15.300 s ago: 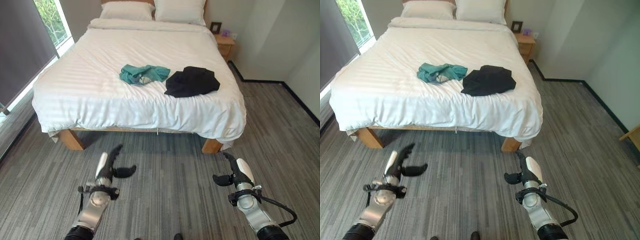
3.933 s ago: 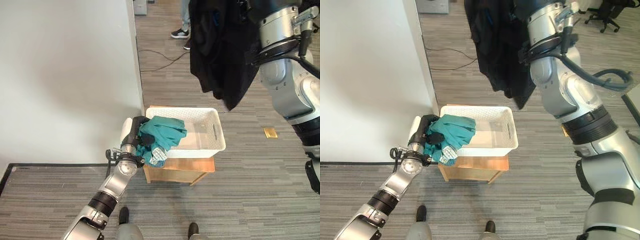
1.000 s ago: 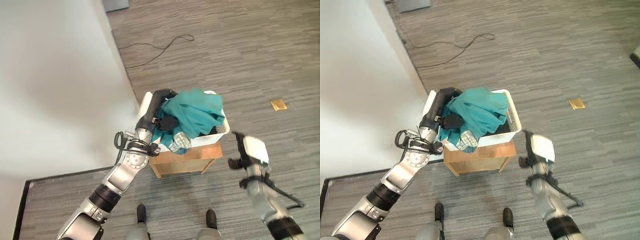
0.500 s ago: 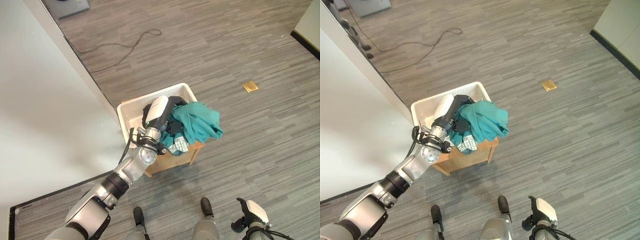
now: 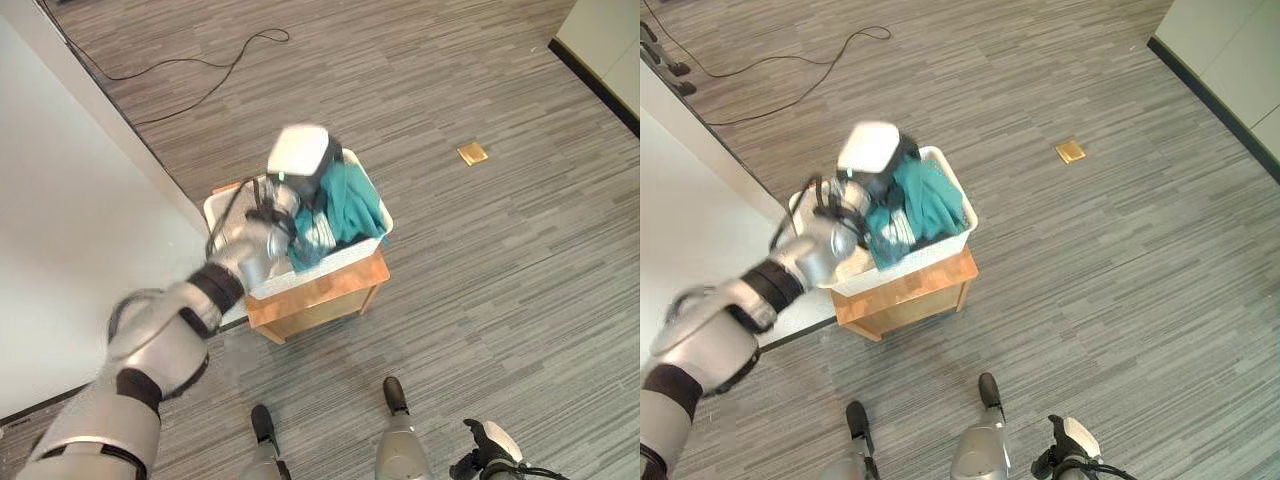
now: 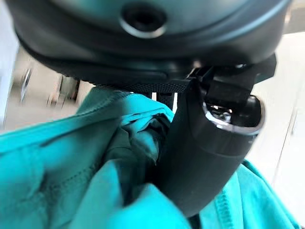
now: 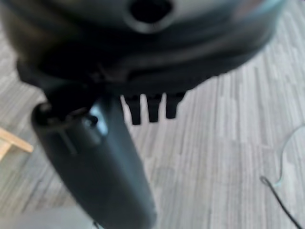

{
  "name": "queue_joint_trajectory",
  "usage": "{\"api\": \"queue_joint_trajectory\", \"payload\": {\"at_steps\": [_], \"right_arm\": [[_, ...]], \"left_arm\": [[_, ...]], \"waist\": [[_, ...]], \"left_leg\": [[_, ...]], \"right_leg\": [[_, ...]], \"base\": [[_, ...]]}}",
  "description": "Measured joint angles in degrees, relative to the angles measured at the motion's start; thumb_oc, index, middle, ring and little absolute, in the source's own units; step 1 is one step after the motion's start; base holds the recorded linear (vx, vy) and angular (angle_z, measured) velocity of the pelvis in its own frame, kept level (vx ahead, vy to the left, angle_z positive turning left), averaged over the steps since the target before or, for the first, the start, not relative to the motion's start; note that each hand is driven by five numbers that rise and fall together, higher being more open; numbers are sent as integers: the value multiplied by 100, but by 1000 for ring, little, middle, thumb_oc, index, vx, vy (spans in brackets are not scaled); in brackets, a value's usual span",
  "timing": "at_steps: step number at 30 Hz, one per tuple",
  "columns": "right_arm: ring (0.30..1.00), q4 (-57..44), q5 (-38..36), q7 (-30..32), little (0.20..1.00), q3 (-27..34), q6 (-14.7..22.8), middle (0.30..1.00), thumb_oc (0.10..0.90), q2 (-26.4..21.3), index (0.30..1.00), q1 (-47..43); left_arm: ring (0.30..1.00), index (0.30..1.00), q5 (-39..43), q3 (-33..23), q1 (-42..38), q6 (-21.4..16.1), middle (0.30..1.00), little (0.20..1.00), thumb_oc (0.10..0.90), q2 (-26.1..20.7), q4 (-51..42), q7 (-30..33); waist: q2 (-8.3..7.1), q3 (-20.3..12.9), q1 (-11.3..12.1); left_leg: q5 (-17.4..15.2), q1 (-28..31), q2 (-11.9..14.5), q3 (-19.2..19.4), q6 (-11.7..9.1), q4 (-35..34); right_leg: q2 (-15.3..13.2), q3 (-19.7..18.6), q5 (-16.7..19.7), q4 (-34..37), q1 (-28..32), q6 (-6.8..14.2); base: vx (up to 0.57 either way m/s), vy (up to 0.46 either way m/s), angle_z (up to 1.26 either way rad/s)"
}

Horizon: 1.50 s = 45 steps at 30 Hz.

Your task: Pick up bed clothes into laundry basket.

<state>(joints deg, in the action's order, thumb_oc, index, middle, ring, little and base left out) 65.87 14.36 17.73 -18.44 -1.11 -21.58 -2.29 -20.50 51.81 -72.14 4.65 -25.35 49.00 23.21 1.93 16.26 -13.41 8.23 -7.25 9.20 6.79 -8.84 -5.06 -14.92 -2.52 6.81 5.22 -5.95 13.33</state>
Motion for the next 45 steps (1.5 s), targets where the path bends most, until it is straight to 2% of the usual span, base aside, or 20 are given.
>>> {"api": "queue_joint_trajectory", "payload": {"at_steps": [3,6,10,12,16,21,23,24,25,37,43,44,45], "right_arm": [[900,326,-38,-16,900,-112,11,900,800,36,900,-149],[900,350,-202,-30,900,-116,3,900,800,30,900,-183],[900,359,-246,-110,900,-116,6,900,800,33,900,-248],[900,360,-393,-109,900,-113,0,900,800,33,900,-268],[900,360,-489,-95,900,-115,-4,900,800,79,900,-282],[900,379,-673,82,900,-114,69,900,800,288,900,-317],[900,386,-783,129,900,-165,159,900,800,326,900,-375],[900,384,-813,140,900,-137,248,900,800,372,900,-335],[900,385,-844,176,900,-90,322,900,800,455,900,-301],[900,348,-1121,174,900,-128,563,900,800,523,900,-194],[900,355,-957,50,900,-528,427,900,800,388,900,-271],[900,356,-831,-17,900,-534,392,900,800,337,900,-317],[900,358,-785,-23,900,-533,363,900,800,304,900,-317]], "left_arm": [[300,300,3,49,-474,-65,300,300,400,-38,415,31],[300,300,7,9,-510,-67,300,300,400,-51,510,76],[300,300,-21,101,-488,-96,300,300,400,84,630,87],[300,300,-171,213,-362,-136,300,300,400,297,923,10],[300,300,-384,189,-21,-88,300,300,400,399,952,46],[300,300,-692,231,526,-26,300,300,400,550,1318,23],[300,300,-1010,222,531,75,300,300,400,449,1366,45],[366,366,-1125,214,593,139,366,366,444,365,1405,94],[900,900,-1125,212,615,215,900,900,800,238,1432,120],[900,900,-1341,25,586,332,900,900,800,221,1522,504],[900,900,-854,-261,803,171,900,900,800,530,1388,474],[900,900,-575,-449,867,31,900,900,800,542,1269,427],[900,900,-363,-560,930,-14,900,900,800,571,1200,373]], "waist": [[38,-23,5],[108,-78,10],[103,-106,16],[102,-166,2],[106,-270,-10],[55,-185,-69],[63,13,-100],[42,56,-128],[-19,122,-132],[2,211,-123],[51,186,23],[90,163,153],[129,134,183]], "left_leg": [[-2,22,0,1,-1,0],[-9,23,0,6,1,-1],[-10,-14,1,-7,4,-1],[1,-129,1,-9,16,-1],[12,-414,3,3,39,0],[99,-779,-10,74,7,3],[137,-959,-25,75,19,3],[140,-1038,-23,115,22,3],[134,-1046,-23,223,23,2],[136,-1160,-15,213,20,4],[83,-519,39,23,-20,-2],[64,-406,62,-14,-34,-2],[61,-355,79,-24,-33,-3]], "right_leg": [[0,6,0,0,19,0],[0,20,0,0,20,0],[1,34,0,-20,-18,-1],[1,34,1,-48,-154,-2],[3,14,6,-117,-503,-6],[2,-99,71,-138,-936,13],[-9,-104,114,-150,-1132,20],[3,-152,123,-160,-1253,23],[0,-267,142,-158,-1349,35],[2,-235,155,-83,-1428,45],[30,76,45,-7,-573,86],[50,105,23,-7,-439,104],[69,113,15,-6,-373,98]], "base": [[23,12,0],[22,11,0],[0,0,0],[0,0,0],[-35,25,-4],[-56,42,-7],[-28,66,-5],[-12,-8,-23],[-22,-29,-25],[1,-18,-2],[77,-62,16],[60,-35,11],[64,-22,10]]}}
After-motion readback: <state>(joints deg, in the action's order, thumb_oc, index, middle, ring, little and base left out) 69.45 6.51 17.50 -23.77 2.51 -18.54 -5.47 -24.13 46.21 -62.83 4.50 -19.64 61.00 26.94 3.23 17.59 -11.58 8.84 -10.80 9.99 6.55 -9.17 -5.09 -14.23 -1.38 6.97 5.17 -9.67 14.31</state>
